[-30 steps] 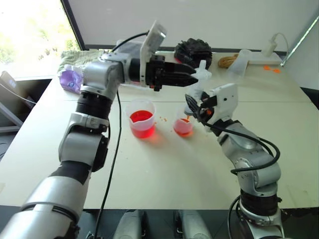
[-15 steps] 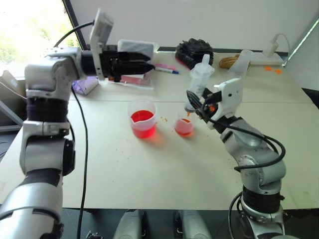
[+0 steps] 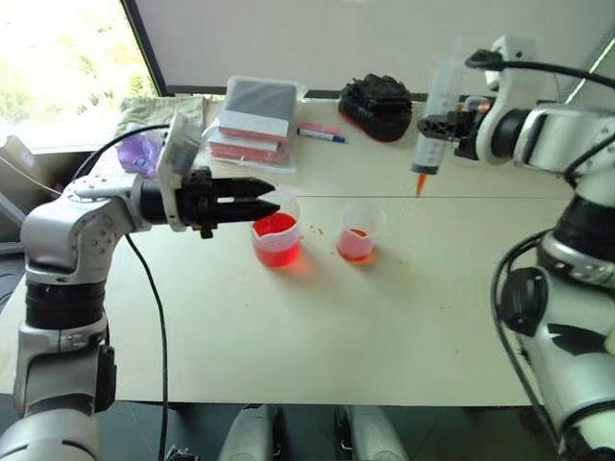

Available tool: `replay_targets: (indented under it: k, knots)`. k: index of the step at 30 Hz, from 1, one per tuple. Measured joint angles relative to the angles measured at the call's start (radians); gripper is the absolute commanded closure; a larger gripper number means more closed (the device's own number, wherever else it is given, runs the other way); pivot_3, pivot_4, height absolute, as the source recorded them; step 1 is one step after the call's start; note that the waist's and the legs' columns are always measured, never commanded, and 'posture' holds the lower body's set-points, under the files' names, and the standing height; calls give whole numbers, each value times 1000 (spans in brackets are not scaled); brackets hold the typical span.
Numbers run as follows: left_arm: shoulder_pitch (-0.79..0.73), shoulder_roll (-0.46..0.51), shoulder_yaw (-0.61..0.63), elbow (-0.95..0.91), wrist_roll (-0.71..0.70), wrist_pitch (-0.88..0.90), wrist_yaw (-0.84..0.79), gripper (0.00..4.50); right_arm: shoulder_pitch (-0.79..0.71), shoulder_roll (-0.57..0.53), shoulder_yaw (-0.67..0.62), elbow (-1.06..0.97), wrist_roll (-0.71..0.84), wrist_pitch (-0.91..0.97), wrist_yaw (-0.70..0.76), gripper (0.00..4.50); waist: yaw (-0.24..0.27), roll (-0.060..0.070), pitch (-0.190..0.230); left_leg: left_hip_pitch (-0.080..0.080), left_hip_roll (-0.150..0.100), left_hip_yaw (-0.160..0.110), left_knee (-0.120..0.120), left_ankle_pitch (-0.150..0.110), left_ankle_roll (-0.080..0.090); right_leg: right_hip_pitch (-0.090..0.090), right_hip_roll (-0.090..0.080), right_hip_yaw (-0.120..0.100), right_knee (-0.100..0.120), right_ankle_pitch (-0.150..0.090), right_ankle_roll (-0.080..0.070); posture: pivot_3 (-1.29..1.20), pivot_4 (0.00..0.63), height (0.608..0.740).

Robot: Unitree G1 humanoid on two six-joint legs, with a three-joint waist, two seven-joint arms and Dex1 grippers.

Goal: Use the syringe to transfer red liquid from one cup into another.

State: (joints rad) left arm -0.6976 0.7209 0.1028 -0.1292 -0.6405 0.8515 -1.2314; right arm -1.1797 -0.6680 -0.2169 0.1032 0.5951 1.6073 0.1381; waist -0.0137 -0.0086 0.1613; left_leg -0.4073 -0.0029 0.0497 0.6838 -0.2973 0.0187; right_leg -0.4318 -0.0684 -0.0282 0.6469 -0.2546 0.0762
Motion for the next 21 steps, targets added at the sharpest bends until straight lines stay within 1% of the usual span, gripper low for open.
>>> replay_targets:
  k: [2, 4, 7, 12, 14, 18, 21]
  knots:
    - [24, 27, -22, -23, 3, -22, -14, 2296, -7, -107, 169, 113, 16, 0, 34, 3157, 0, 0, 0, 0, 0, 0, 0, 0, 1, 0, 0, 0, -1, 0, 0, 0, 150, 740]
    - [29, 36, -38, -25, 6, -36, -18, 2296, -10, -159, 285, 198, 25, 0, 58, 3157, -1, 0, 0, 0, 0, 1, 0, 0, 1, 0, 0, 0, -1, 0, 0, 0, 150, 740]
    - [17, 36, -51, -20, 8, -46, -7, 2296, -12, -196, 418, 258, 69, 1, 106, 3157, -3, 0, 0, 0, 1, 1, 0, 0, 1, -1, 0, 0, -1, 0, 0, 0, 150, 740]
    - [-24, 35, -54, 2, 14, -54, 11, 2296, -1, -196, 607, 357, 118, 1, 165, 3157, -3, 0, 0, 0, 1, 1, 0, -1, 1, -1, 1, 0, -1, 0, 0, 0, 150, 740]
    - [-24, 38, -60, 8, 16, -54, 11, 2296, 2, -174, 644, 404, 122, 1, 172, 3157, -2, 0, 0, -1, 1, 1, 0, -1, 1, -1, 1, 0, -1, 0, 0, 0, 150, 740]
    - [-25, 44, -64, 9, 17, -53, 12, 2296, -8, -123, 645, 467, 134, 1, 164, 3157, -2, 0, 0, -1, 1, 1, 0, 0, 1, -1, 1, 0, -1, 0, 0, 0, 150, 740]
    - [-26, 48, -66, 8, 17, -52, 12, 2296, -29, -79, 639, 522, 119, 1, 128, 3157, -2, 0, 0, -1, 1, 1, 0, 0, 1, -1, 0, 0, 0, 0, 0, 0, 150, 740]
